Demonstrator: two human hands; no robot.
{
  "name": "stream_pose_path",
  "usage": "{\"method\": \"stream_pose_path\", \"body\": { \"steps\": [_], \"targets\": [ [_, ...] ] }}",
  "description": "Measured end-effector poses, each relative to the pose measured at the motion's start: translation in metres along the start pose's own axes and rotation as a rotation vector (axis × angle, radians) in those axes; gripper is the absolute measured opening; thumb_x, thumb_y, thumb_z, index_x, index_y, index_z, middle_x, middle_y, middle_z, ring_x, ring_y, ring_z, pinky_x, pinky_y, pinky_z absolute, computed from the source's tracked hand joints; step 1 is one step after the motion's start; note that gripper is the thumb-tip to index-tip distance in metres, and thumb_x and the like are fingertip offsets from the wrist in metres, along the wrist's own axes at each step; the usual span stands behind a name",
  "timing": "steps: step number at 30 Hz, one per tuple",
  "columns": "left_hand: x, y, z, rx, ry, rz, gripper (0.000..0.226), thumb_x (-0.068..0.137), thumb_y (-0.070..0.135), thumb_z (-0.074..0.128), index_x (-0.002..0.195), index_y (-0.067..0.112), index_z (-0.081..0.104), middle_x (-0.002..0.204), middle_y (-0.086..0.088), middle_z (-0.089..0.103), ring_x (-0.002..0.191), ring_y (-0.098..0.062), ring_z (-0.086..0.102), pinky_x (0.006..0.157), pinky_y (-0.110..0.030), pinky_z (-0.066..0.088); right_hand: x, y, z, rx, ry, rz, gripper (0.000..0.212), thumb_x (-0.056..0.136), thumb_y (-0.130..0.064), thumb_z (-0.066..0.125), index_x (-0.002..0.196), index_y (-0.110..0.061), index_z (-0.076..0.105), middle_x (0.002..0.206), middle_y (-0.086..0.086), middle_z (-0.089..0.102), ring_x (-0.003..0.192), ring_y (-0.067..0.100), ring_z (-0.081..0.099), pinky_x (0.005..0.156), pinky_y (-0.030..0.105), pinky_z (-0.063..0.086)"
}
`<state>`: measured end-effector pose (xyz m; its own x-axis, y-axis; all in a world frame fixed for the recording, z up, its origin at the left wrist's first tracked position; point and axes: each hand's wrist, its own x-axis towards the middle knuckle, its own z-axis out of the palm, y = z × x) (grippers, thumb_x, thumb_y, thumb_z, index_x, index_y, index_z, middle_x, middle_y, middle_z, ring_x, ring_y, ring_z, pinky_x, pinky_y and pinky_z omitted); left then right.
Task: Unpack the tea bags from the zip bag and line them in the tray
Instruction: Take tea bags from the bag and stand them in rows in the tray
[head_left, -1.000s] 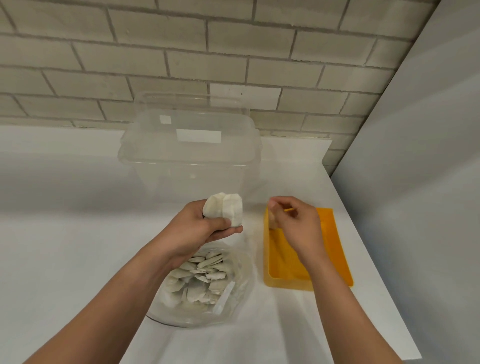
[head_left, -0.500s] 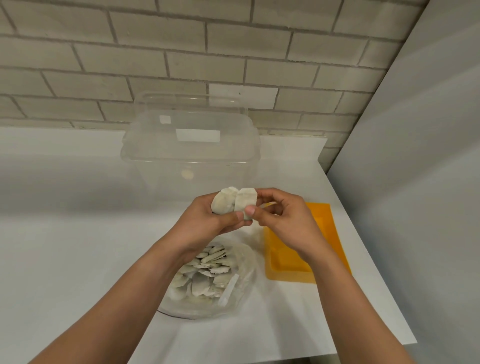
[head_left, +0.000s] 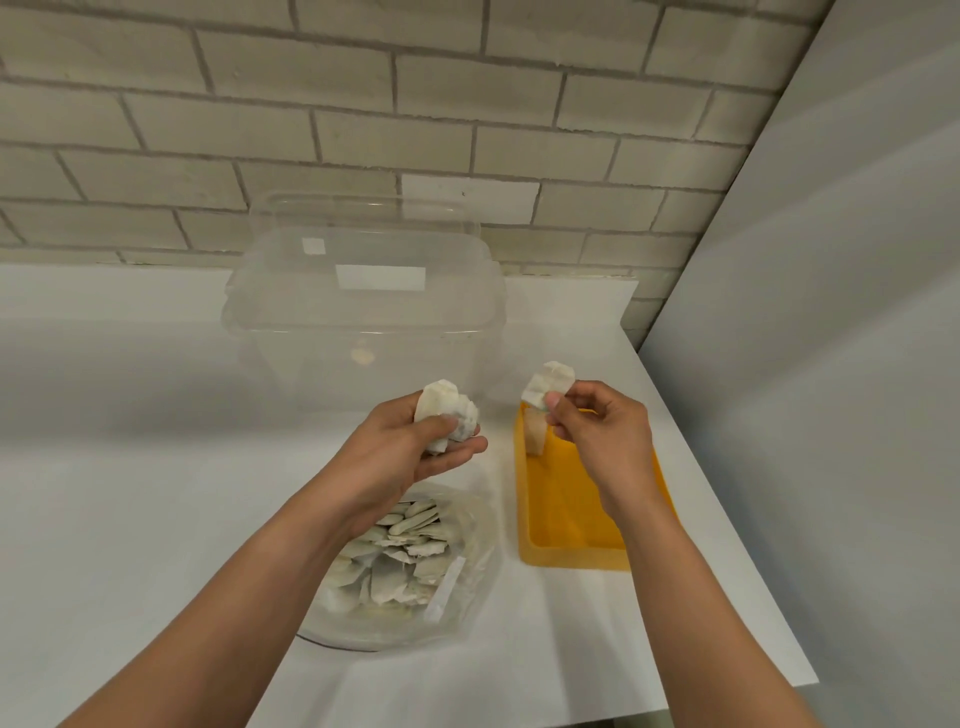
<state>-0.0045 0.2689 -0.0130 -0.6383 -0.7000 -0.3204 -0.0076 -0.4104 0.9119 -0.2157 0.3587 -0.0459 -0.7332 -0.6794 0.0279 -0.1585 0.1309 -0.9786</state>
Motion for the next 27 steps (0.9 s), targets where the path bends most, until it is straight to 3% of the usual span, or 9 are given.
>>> {"method": "stream_pose_path", "body": {
  "steps": [5, 10, 14, 18, 22, 27],
  "targets": [
    [-0.001, -0.001, -0.006, 0.03, 0.011, 0.021, 0.02, 0.104, 0.004, 0.056, 0.122, 0.002, 0.066, 0.117, -0.019, 0.075, 0.107, -0.027, 0.076, 0.09, -0.026, 0.061, 0.026, 0.043, -0.005, -0.172, 0.049, 0.028, 0.006, 0.089, -0.024, 0.078, 0.088, -0.029, 0.076, 0.08, -0.008, 0.075, 0.079, 0.015, 0.073, 0.083, 0.045, 0.062],
    [-0.002, 0.0, -0.008, 0.04, 0.029, 0.028, 0.019, 0.104, 0.004, 0.058, 0.12, 0.002, 0.067, 0.115, -0.019, 0.076, 0.107, -0.027, 0.076, 0.092, -0.027, 0.06, 0.037, 0.079, -0.001, -0.46, -0.1, 0.079, 0.011, 0.088, -0.021, 0.078, 0.082, -0.029, 0.072, 0.085, -0.006, 0.074, 0.088, 0.019, 0.071, 0.087, 0.042, 0.058],
    [-0.004, 0.0, -0.01, 0.045, 0.042, 0.033, 0.019, 0.104, 0.004, 0.058, 0.12, 0.001, 0.067, 0.114, -0.019, 0.076, 0.107, -0.027, 0.076, 0.093, -0.028, 0.06, 0.039, 0.093, 0.007, -0.518, -0.181, 0.133, 0.024, 0.087, -0.019, 0.077, 0.072, -0.036, 0.07, 0.079, -0.005, 0.077, 0.082, 0.017, 0.072, 0.084, 0.039, 0.058],
    [-0.006, 0.0, -0.013, 0.037, 0.062, 0.03, 0.019, 0.103, 0.004, 0.059, 0.12, 0.001, 0.067, 0.114, -0.019, 0.076, 0.106, -0.027, 0.076, 0.091, -0.026, 0.06, 0.043, 0.099, 0.013, -0.493, -0.148, 0.147, 0.012, 0.081, -0.022, 0.084, 0.091, -0.025, 0.078, 0.085, -0.005, 0.075, 0.089, 0.017, 0.072, 0.078, 0.029, 0.053],
    [-0.005, 0.001, -0.013, 0.025, 0.074, 0.032, 0.02, 0.103, 0.004, 0.059, 0.121, 0.001, 0.067, 0.115, -0.02, 0.076, 0.106, -0.027, 0.076, 0.089, -0.025, 0.061, 0.043, 0.101, 0.014, -0.502, -0.126, 0.148, 0.049, 0.073, -0.026, 0.09, 0.119, -0.019, 0.072, 0.087, -0.008, 0.068, 0.091, 0.017, 0.067, 0.082, 0.031, 0.05],
    [-0.005, 0.0, -0.011, 0.024, 0.081, 0.018, 0.02, 0.102, -0.001, 0.058, 0.119, 0.0, 0.067, 0.115, -0.021, 0.075, 0.106, -0.028, 0.076, 0.091, -0.027, 0.06, 0.042, 0.102, 0.015, -0.525, -0.138, 0.12, 0.026, 0.082, -0.022, 0.083, 0.108, -0.019, 0.079, 0.089, -0.003, 0.075, 0.095, 0.02, 0.069, 0.075, 0.026, 0.044]
  ]
}}
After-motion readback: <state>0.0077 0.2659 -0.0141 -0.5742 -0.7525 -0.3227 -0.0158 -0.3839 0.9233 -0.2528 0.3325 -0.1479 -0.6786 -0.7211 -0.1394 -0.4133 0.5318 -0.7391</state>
